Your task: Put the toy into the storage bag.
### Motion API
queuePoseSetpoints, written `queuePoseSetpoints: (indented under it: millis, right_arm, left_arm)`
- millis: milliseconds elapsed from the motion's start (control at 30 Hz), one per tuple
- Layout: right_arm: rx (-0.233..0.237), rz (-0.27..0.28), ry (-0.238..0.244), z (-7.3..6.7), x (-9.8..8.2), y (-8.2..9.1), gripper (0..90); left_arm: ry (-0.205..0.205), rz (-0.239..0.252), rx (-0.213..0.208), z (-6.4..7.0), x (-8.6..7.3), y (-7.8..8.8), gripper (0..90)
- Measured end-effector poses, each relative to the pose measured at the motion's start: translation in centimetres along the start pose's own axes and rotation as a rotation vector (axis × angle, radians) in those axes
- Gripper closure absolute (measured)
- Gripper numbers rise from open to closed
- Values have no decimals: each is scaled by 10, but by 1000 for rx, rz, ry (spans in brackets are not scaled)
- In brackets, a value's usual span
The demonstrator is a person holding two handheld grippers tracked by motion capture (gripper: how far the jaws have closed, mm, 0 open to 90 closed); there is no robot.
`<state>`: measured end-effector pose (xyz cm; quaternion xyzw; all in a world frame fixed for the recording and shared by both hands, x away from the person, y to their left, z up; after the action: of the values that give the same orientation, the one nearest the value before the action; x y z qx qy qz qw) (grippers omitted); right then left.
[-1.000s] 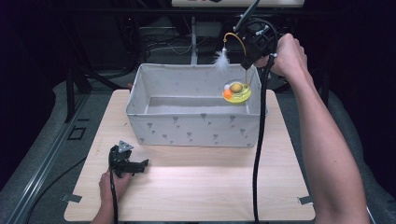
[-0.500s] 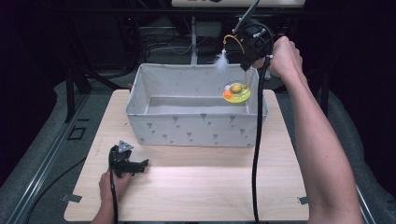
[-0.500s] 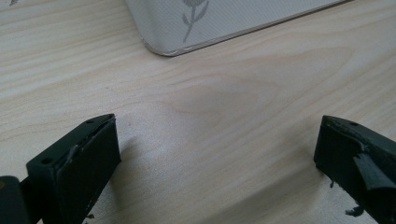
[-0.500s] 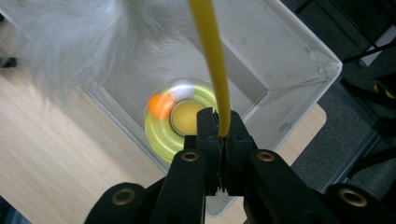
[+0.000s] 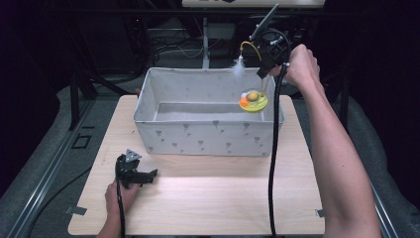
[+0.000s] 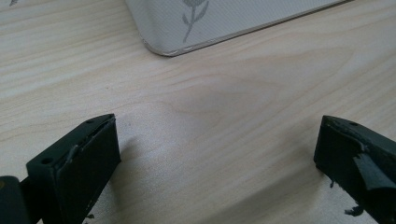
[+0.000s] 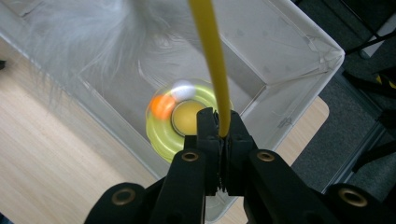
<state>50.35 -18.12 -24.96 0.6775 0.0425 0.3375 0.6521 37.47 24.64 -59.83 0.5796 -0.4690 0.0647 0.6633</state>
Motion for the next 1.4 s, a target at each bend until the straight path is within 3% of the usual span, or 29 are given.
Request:
queuePoseSetpoints:
  millis: [600,1400]
  right_arm:
    - [13,-33,-23,4,-11,-31,885]
    - [36,-71,-44,11,-32,-56,885]
  left_arm:
    - [1,1,0,0,0,0,2]
    - [0,1,-1,0,0,0,2]
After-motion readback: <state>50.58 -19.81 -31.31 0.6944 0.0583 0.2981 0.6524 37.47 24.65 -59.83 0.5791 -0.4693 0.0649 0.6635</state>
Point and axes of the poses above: each handheld gripper's, and its own axes: y roughly backward along the jaws, x roughly out of its top, z roughly to its right, the point moved 1 cm from there along -y, roughly forward along the jaws, and after that the axes turned 9 degrees about -y, right-handed, at the moved point
